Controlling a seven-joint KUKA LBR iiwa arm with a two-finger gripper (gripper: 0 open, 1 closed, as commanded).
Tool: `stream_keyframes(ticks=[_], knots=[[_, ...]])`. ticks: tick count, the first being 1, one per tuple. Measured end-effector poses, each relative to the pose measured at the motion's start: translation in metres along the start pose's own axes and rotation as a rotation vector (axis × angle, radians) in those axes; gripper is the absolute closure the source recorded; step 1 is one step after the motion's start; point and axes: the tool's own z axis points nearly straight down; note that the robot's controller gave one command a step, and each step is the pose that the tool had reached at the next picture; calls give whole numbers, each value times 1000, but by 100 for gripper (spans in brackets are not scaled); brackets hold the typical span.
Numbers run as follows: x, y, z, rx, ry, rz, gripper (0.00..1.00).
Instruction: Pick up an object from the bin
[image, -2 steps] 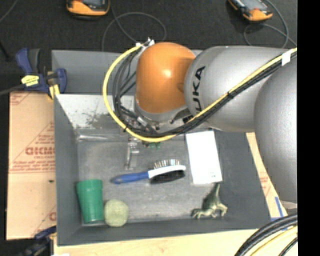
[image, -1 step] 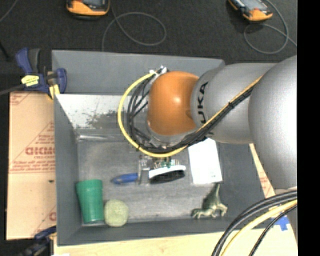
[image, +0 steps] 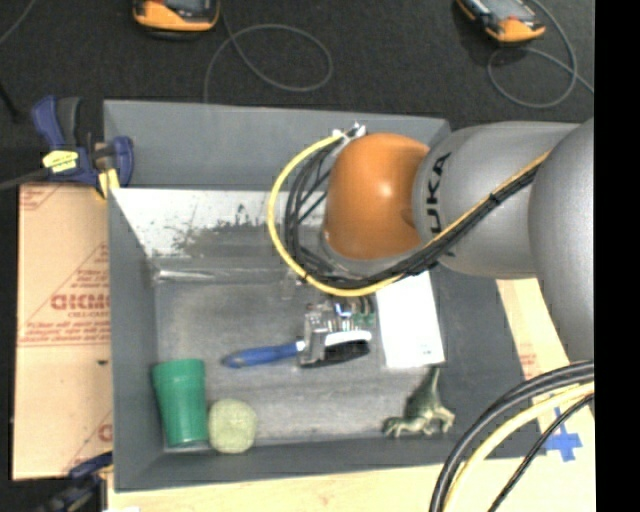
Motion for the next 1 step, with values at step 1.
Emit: stream_keyframes(ticks=[1], knots=[[2,-40,18,1,-6,-101,0]])
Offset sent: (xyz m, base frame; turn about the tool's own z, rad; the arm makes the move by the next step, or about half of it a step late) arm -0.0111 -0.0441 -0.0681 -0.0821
